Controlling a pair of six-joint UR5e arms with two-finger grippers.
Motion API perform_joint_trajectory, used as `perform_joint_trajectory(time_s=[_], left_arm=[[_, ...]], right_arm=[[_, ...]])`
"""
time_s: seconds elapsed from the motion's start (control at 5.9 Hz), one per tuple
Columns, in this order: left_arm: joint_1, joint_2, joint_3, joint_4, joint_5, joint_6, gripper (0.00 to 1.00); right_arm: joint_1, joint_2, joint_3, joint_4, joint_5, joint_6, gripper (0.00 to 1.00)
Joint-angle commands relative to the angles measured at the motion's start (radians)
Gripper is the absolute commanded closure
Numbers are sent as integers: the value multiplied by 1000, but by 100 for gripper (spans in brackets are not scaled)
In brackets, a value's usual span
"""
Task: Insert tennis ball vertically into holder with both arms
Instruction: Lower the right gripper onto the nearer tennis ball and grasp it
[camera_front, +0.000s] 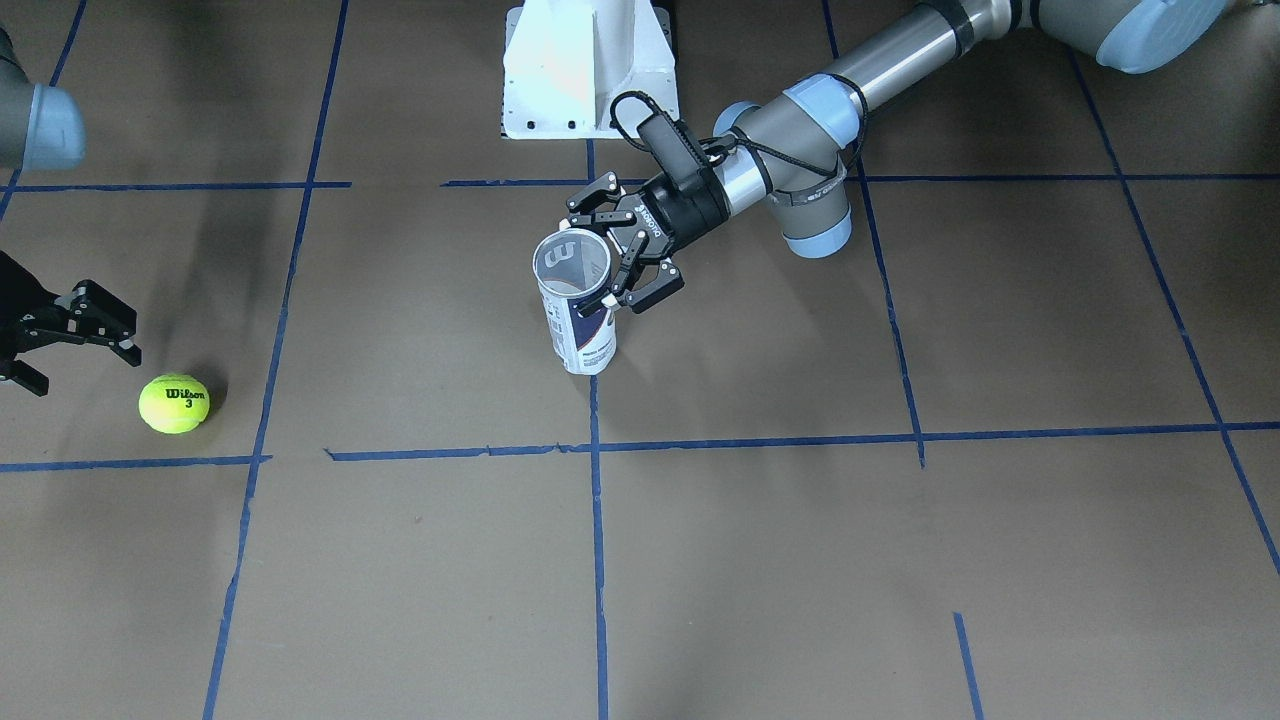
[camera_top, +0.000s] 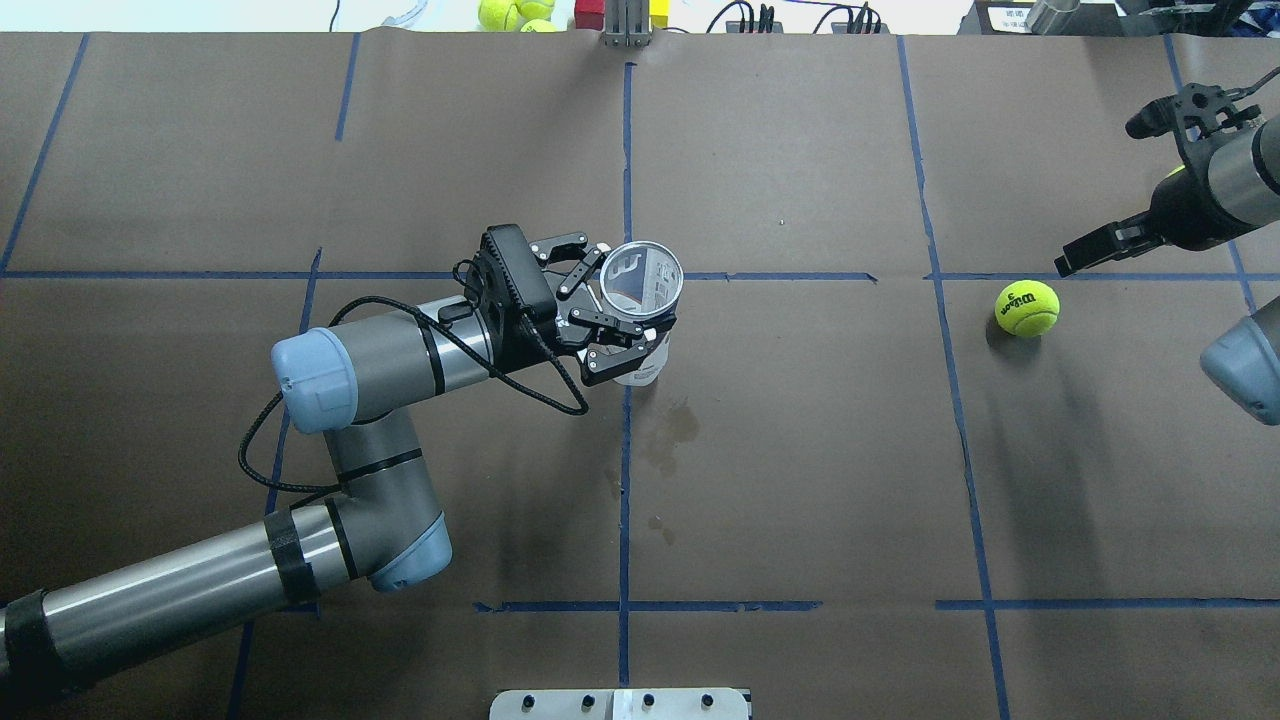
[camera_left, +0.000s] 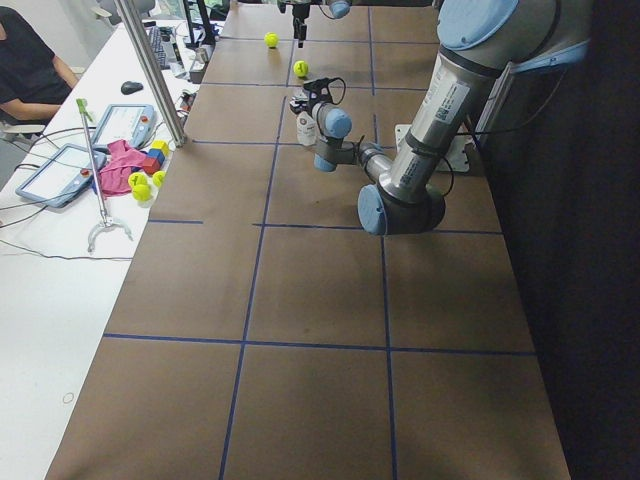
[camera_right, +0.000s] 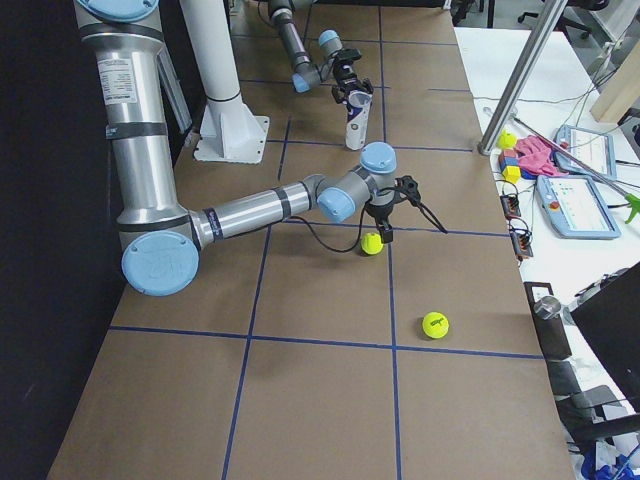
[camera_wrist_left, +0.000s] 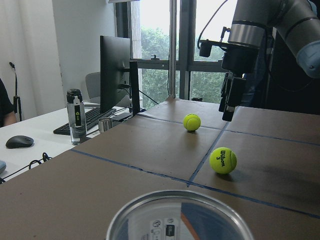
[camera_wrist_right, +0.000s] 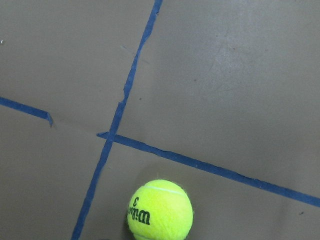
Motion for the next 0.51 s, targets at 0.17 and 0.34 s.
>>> perform_joint_trajectory(time_s=[0.17,0.34], left_arm=[[1,6,1,-11,2,-1,19],[1,6,1,-11,2,-1,16]], right_arm=[[-53,4,-38,0,-45,17,0],[-70,27,-53,0,-67,21,0]])
